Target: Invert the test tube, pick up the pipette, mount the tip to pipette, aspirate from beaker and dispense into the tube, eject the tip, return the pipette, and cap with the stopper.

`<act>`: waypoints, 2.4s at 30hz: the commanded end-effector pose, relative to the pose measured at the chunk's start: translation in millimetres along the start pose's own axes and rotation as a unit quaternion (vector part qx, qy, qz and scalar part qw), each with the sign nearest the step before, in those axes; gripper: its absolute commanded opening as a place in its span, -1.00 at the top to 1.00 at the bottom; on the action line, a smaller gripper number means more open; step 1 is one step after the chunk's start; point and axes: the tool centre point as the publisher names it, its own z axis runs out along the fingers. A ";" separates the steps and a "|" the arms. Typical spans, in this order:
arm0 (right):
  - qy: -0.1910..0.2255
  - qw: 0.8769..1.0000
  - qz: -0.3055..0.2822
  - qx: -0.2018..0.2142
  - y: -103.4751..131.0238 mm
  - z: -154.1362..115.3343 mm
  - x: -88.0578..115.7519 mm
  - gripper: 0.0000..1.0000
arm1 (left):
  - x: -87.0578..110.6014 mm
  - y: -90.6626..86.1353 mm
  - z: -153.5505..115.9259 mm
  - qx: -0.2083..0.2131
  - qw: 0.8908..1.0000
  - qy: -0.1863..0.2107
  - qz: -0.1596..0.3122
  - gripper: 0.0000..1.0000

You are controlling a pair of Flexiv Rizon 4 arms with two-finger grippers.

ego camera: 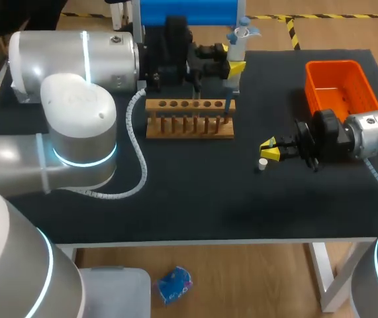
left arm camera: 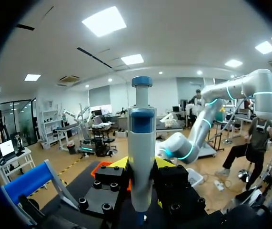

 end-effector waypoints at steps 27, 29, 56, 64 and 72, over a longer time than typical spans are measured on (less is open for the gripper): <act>-0.012 1.000 0.004 -0.003 -6.1 18.4 -28.7 1.00 | 4.6 4.5 -3.1 -0.004 1.000 0.018 0.004 1.00; -0.008 1.000 0.003 -0.005 -6.1 24.3 -32.9 1.00 | 4.6 4.5 -3.1 -0.004 1.000 0.018 0.004 1.00; 0.013 1.000 -0.004 -0.013 1.0 67.4 -54.2 1.00 | 4.6 4.5 -3.1 -0.004 1.000 0.018 0.004 1.00; 0.026 0.999 -0.021 -0.019 -0.1 79.0 -58.0 1.00 | 4.6 4.5 -3.1 -0.004 1.000 0.018 0.004 1.00; 0.033 0.998 -0.041 -0.024 3.7 85.4 -67.0 1.00 | 4.6 4.5 -3.1 -0.004 1.000 0.018 0.004 1.00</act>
